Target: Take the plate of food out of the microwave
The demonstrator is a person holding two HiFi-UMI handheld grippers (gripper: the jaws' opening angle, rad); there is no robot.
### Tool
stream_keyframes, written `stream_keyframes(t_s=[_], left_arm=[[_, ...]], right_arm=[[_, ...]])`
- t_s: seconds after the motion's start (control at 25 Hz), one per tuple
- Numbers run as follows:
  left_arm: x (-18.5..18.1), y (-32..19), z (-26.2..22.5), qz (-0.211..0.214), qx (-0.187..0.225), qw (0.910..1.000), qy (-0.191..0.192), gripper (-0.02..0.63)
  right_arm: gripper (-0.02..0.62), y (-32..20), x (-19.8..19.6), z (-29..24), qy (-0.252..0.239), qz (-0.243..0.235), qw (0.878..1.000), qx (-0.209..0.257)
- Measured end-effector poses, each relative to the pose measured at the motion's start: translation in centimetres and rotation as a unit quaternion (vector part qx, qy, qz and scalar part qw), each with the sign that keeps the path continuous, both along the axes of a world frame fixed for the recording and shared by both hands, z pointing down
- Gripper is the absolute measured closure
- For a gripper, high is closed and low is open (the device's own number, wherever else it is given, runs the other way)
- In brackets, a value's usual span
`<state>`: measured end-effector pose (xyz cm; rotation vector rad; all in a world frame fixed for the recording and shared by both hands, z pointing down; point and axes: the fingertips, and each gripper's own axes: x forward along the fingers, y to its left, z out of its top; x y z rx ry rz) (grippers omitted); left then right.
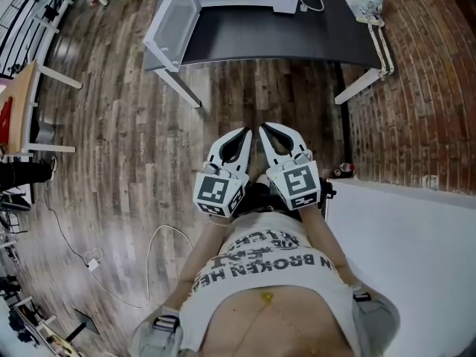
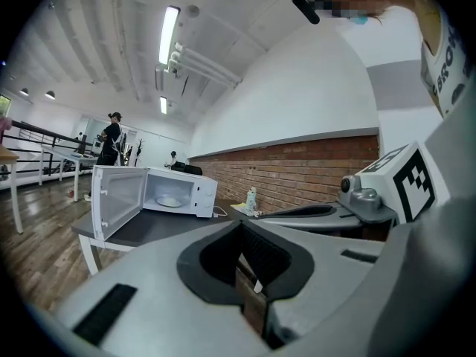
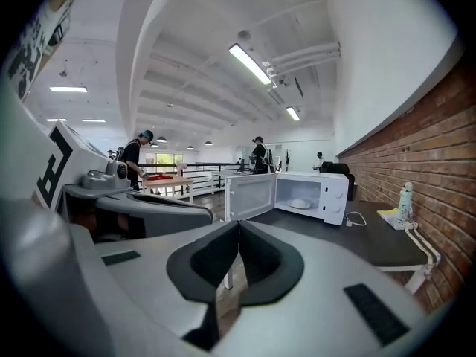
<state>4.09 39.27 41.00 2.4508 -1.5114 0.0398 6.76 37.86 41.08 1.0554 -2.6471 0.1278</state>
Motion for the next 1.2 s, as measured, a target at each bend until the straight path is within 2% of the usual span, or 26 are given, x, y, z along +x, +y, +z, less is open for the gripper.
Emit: stream_keyframes(t_s=[0.32,0.56,0.76,1.2], left_arm=[[-4.0,-5.2,0.3,-0.021,-0.005,0.9997,0.015,0.6],[-6.3,-12.0,-0.6,0.007,0.005,0.9996,0.027,0.6],[-7.7,-16.9,-1.0,0.031,0.001,0.9993,0.023,0.6],[-10.7,-22.5,-0.4,0.067,-0.007,0.9977,0.011,0.6]], right_arm=[[0.587,-5.1,-2.6,-0.4,0.017,-0.012,1.0,0.01],[0.586,-11.1,-6.0,-0.9,0.021,-0.01,0.999,0.023],[0.586,-15.8,-8.5,-1.1,0.027,-0.002,0.999,0.028],[0.588,-22.3,-11.1,-0.5,0.023,0.054,0.998,0.029]])
